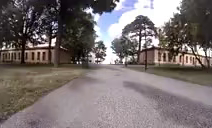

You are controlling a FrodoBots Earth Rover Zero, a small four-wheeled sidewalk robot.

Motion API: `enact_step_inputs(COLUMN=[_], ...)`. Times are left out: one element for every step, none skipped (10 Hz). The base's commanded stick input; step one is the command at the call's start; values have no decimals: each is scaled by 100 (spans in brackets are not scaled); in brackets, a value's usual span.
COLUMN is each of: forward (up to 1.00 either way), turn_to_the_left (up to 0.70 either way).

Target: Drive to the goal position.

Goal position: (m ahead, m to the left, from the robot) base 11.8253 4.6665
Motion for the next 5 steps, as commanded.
enact_step_inputs(forward=[70,70,70,70,70], turn_to_the_left=[-6,0,0,0,0])
